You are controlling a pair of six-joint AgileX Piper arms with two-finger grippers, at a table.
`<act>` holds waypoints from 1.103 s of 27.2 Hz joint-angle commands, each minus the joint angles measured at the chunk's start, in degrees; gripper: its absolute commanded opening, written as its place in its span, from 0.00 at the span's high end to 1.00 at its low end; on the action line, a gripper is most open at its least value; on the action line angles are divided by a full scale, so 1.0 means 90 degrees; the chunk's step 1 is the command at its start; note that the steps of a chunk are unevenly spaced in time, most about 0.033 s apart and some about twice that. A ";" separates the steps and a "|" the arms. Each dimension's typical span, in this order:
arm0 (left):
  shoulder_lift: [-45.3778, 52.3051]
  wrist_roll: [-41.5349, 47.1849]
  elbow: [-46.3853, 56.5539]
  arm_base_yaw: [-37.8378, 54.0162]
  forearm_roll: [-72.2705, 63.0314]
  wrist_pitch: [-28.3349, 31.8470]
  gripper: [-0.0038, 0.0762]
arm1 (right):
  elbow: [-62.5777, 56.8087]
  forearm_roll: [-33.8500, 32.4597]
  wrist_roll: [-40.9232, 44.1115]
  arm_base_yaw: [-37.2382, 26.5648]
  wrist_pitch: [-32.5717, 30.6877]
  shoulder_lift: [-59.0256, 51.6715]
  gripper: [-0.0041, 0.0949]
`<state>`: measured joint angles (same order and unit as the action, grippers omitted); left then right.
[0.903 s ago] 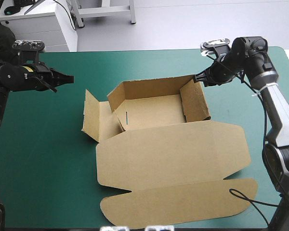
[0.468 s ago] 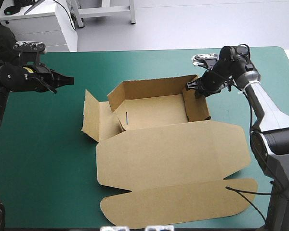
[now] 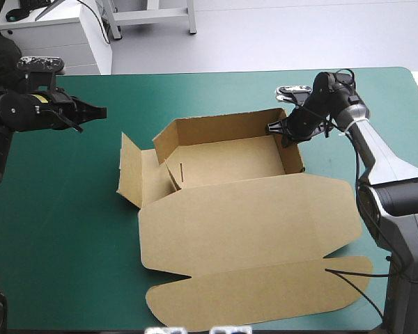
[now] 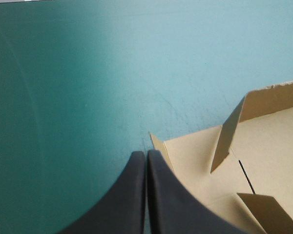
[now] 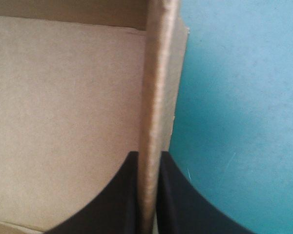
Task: Fold the box
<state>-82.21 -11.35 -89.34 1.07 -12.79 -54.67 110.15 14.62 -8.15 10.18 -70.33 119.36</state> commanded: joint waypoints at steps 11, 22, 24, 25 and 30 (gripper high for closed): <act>0.0221 0.0740 -0.0146 0.0669 -0.0111 0.0746 0.96 | 0.0124 0.0419 -0.0104 -0.0148 -0.0123 -0.1017 0.98; 0.0133 0.0266 -0.0146 0.2191 -0.1874 0.0352 0.96 | 0.0124 0.0993 -0.0245 -0.0896 -0.0123 -0.2281 0.98; 0.0007 -0.0030 -0.0146 0.2243 -0.2461 0.0155 0.96 | 0.0124 0.1457 -0.0318 -0.1115 -0.0123 -0.2459 0.98; -0.0077 -0.0259 -0.0146 0.2243 -0.2906 0.0048 0.96 | 0.0124 0.1642 -0.0378 -0.1206 -0.0123 -0.2528 0.98; -0.0730 -0.1386 -0.0146 0.1970 -0.5361 -0.0642 0.96 | 0.0124 0.2437 -0.0542 -0.1538 -0.0123 -0.2965 0.98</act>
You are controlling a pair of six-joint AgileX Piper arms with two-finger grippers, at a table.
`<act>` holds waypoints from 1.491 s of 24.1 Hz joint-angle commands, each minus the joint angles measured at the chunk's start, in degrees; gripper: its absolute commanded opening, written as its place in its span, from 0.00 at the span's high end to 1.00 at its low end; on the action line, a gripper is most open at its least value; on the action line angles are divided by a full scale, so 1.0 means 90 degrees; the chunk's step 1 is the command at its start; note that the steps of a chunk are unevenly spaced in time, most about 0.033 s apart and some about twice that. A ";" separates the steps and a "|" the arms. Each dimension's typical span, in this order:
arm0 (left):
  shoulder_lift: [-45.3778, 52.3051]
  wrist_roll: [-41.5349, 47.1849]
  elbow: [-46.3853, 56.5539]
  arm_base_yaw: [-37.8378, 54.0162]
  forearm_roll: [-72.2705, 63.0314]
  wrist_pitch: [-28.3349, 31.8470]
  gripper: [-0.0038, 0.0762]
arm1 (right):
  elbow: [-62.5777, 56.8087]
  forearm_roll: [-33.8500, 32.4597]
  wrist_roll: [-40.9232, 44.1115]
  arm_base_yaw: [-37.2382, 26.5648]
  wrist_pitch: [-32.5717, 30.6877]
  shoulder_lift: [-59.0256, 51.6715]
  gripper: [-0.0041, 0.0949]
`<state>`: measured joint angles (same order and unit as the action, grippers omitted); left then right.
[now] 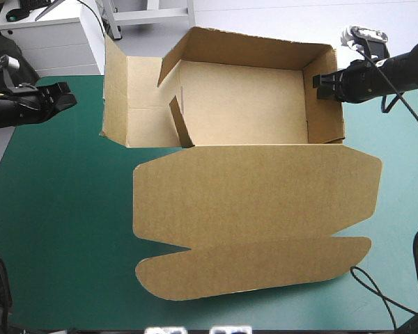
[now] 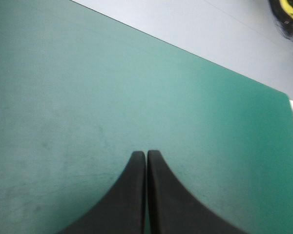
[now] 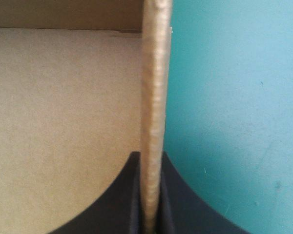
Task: Fold the box
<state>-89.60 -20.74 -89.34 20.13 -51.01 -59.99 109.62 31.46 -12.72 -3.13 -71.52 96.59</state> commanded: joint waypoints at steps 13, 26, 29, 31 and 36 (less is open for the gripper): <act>-0.0132 -0.1125 -0.0146 -0.1145 -0.2911 -0.1191 0.96 | 0.0177 0.1041 -0.0035 -0.0048 0.0304 -0.0485 0.98; 0.0344 -0.1211 -0.0158 -0.1145 -0.3401 -0.1538 0.96 | 0.0167 0.1026 -0.0035 -0.0048 0.0556 -0.0485 0.98; 0.0512 -0.1211 -0.0158 -0.1145 -0.3401 -0.1538 0.96 | 0.0167 0.0986 -0.0006 -0.0048 0.0636 -0.0485 0.98; 0.0628 -0.1211 -0.0158 -0.1145 -0.3401 -0.1538 0.96 | 0.0167 0.0986 -0.0006 -0.0048 0.0696 -0.0473 0.98; 0.0928 -0.1198 -0.0158 -0.1156 -0.3401 -0.1538 0.96 | 0.0167 0.0986 0.0067 -0.0048 0.0756 -0.0473 0.98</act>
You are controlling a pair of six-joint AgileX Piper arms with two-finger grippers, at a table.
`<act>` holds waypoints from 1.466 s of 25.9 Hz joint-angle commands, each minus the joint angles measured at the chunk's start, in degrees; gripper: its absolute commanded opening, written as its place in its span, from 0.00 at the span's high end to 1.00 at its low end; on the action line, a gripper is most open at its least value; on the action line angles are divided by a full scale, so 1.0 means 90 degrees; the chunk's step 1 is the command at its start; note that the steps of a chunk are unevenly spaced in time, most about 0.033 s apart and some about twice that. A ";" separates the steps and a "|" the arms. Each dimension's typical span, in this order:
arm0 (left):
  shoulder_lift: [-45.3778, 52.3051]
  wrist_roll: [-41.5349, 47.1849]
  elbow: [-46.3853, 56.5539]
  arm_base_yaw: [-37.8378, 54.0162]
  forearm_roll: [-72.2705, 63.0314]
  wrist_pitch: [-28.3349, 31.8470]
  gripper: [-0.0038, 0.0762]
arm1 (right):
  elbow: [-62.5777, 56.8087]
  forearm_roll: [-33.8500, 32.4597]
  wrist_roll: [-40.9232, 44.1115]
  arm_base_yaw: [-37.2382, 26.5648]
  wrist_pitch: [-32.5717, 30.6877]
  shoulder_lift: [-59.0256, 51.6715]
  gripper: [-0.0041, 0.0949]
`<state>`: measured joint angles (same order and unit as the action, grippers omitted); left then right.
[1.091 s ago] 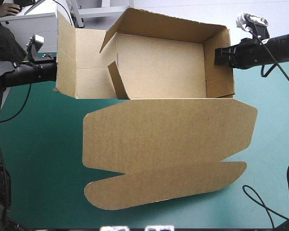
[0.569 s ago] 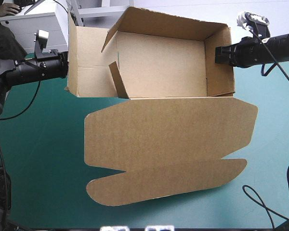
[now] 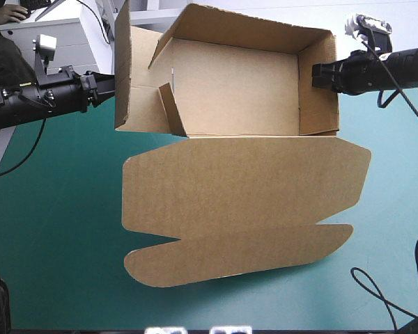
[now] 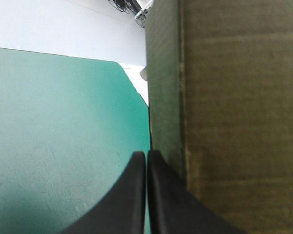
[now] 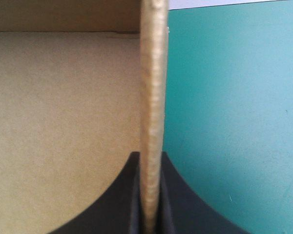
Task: Fold the box
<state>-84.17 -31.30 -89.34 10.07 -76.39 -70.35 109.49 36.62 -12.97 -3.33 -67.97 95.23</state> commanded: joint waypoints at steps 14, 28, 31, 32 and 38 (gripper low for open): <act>0.0398 -0.0075 -0.0158 -0.0797 -0.0289 -0.0277 0.96 | 0.0182 -0.0634 0.0497 0.0919 0.0935 -0.0323 0.98; 0.0398 -0.0075 -0.0158 -0.0797 0.0201 -0.0141 0.77 | 0.0182 -0.1329 0.0843 0.1456 0.1332 -0.0323 0.98; 0.0398 -0.0075 -0.0158 -0.0797 0.0201 -0.0171 0.64 | 0.0182 -0.1454 0.0953 0.1500 0.1430 -0.0323 0.98; 0.0398 -0.0075 -0.0158 -0.0797 0.0201 -0.0192 0.60 | 0.0182 -0.1454 0.0950 0.1500 0.1444 -0.0314 0.98; 0.0398 -0.0075 -0.0158 -0.0797 0.0733 -0.0206 0.39 | 0.0182 -0.1467 0.1124 0.1526 0.1479 -0.0209 0.98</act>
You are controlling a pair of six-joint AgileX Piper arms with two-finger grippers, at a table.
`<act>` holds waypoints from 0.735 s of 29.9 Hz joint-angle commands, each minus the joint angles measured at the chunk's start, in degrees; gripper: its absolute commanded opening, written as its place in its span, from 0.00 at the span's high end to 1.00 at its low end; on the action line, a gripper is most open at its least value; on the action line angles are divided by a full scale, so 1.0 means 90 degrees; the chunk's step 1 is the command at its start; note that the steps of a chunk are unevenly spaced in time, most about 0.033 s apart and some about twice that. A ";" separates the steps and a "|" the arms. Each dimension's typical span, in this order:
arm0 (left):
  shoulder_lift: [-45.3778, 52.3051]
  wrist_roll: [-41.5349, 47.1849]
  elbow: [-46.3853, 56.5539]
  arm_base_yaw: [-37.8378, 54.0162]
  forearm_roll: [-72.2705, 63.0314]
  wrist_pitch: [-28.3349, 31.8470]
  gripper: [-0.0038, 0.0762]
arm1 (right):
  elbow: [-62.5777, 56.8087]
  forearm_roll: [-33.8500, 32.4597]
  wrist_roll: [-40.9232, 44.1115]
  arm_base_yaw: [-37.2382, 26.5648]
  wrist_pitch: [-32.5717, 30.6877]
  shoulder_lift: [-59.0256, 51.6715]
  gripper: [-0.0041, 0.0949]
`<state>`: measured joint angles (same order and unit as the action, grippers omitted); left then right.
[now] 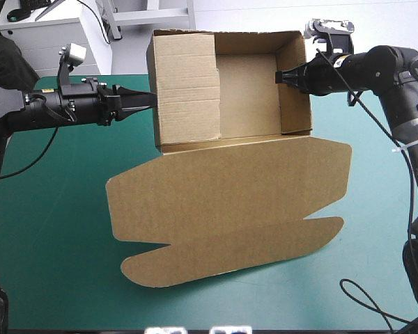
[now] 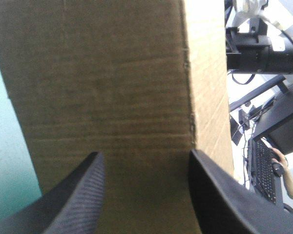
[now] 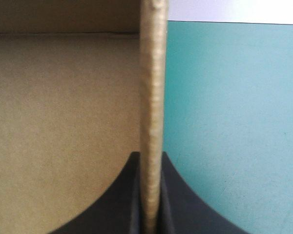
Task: Fold the box
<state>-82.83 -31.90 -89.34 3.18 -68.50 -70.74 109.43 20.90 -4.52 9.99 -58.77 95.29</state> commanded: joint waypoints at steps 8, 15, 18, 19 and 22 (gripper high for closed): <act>0.0249 0.0097 -0.0158 -0.0031 0.0189 -0.0234 0.38 | 0.0189 0.0005 0.0322 0.0590 0.0890 0.0091 0.97; 0.0249 0.0149 -0.0158 -0.0031 0.1083 -0.0032 0.38 | 0.0201 -0.0141 0.0373 0.1030 0.1146 0.0257 0.97; 0.0249 0.0455 -0.0158 -0.0031 0.1800 0.0236 0.38 | 0.0213 -0.0196 0.0436 0.1221 0.1378 0.0258 0.97; 0.0237 0.0526 -0.0158 -0.0031 0.2009 0.0351 0.38 | 0.0238 -0.0258 0.0502 0.1299 0.1450 0.0268 0.97; 0.0196 0.0683 -0.0158 -0.0031 0.2491 0.0637 0.38 | 0.0330 -0.0311 0.0597 0.1539 0.1547 0.0310 0.97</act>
<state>-82.83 -27.24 -89.34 3.18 -46.22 -69.34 109.60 14.19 -0.79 21.78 -50.19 100.90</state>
